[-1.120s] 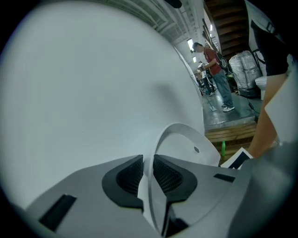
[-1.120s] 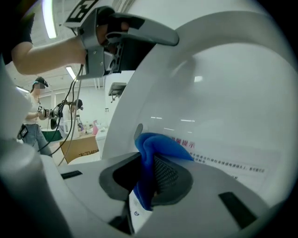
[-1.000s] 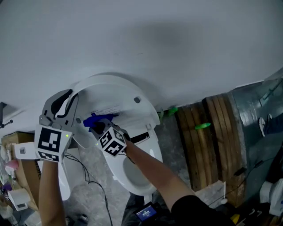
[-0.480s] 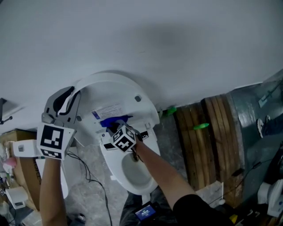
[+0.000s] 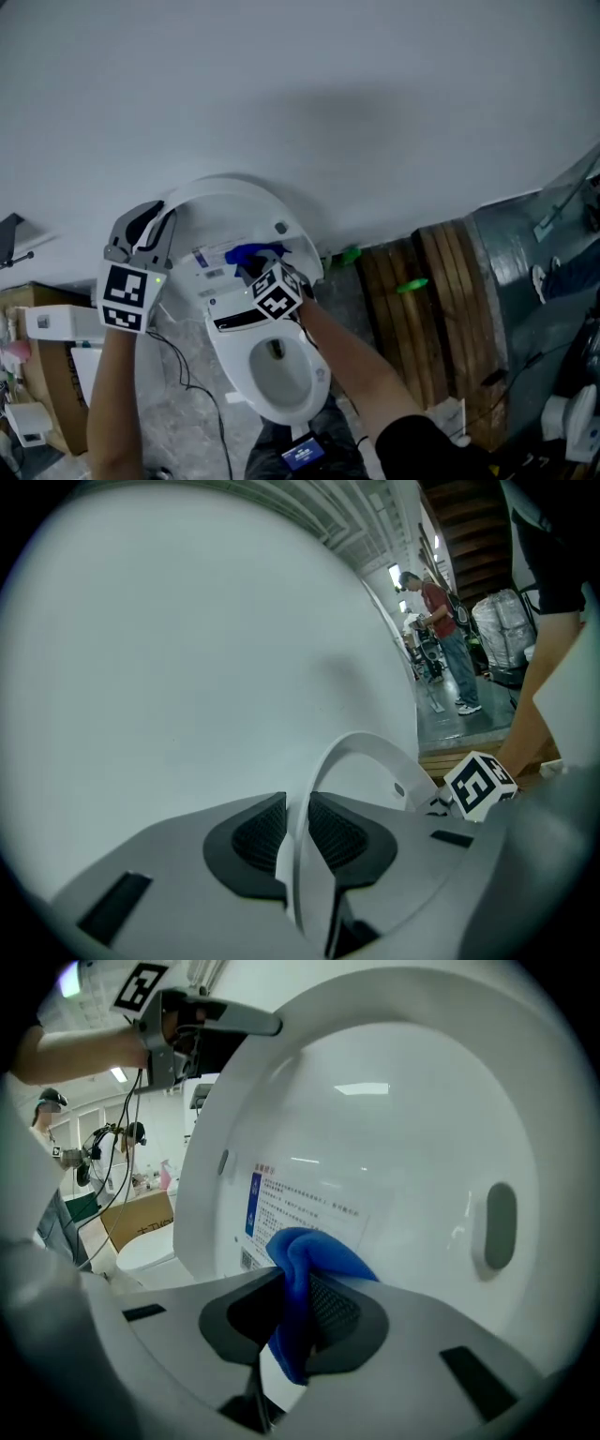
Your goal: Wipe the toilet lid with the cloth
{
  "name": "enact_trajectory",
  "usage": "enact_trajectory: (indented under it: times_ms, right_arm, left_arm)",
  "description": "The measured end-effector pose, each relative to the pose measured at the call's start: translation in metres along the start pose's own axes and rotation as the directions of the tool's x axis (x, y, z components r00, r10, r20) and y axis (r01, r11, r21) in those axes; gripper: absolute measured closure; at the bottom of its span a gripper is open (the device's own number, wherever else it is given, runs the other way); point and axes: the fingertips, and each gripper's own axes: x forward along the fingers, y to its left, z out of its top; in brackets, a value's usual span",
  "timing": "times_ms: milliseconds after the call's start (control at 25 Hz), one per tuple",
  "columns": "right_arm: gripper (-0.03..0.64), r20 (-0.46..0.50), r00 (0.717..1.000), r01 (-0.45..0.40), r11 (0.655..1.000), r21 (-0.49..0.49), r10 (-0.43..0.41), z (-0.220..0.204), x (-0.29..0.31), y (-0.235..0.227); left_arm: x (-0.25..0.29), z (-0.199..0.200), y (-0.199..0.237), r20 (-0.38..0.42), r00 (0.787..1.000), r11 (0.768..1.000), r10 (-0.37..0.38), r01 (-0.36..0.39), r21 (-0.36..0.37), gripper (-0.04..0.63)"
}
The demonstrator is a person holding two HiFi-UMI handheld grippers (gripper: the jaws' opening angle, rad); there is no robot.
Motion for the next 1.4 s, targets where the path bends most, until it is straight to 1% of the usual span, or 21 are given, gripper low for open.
enact_trajectory:
  times_ms: [280,440,560,680,840,1000,1080,1240,1400]
  right_arm:
    - [0.548,0.072,0.997,0.039,0.998,-0.053,-0.035,0.056,-0.031,-0.015]
    - [0.548,0.11,0.994,0.036,0.996,-0.085,-0.026,0.09,-0.035,-0.008]
    - [0.548,0.109,0.994,0.022,0.993,-0.118,-0.009,0.105,-0.032,0.005]
    - [0.548,0.084,0.996,-0.006,0.991,-0.133,0.017,0.106,-0.022,0.019]
    - [0.548,0.049,0.998,-0.039,0.99,-0.137,0.046,0.098,-0.01,0.032]
    - [0.549,0.005,0.998,-0.063,0.993,-0.101,0.064,0.085,-0.002,0.04]
    - [0.548,-0.019,0.998,-0.069,0.994,-0.09,0.068,0.079,-0.002,0.042]
    - [0.549,-0.035,0.996,-0.088,0.994,-0.063,0.086,0.071,-0.011,0.042]
    - [0.549,-0.023,0.995,-0.099,0.994,-0.05,0.098,0.067,-0.028,0.043]
  left_arm:
    - [0.0,-0.001,0.0,-0.023,1.0,1.0,-0.003,0.003,-0.008,0.528]
    - [-0.001,-0.003,0.0,-0.039,0.999,1.0,-0.012,0.011,-0.008,0.528]
    - [-0.001,-0.002,-0.001,-0.057,0.998,1.0,-0.012,0.012,-0.013,0.528]
    - [-0.002,-0.004,-0.002,-0.079,0.997,0.999,-0.008,0.006,-0.031,0.528]
    - [-0.002,-0.004,-0.003,-0.107,0.994,0.999,-0.009,0.006,-0.034,0.528]
    - [-0.004,-0.004,-0.004,-0.11,0.994,0.998,-0.001,-0.005,-0.055,0.527]
    - [-0.005,-0.002,-0.004,-0.113,0.994,0.999,0.007,-0.012,-0.037,0.526]
    - [-0.005,0.001,-0.01,-0.132,0.991,0.997,0.018,-0.007,0.083,0.528]
    - [-0.006,-0.002,-0.009,-0.154,0.988,0.993,0.028,-0.01,0.116,0.528]
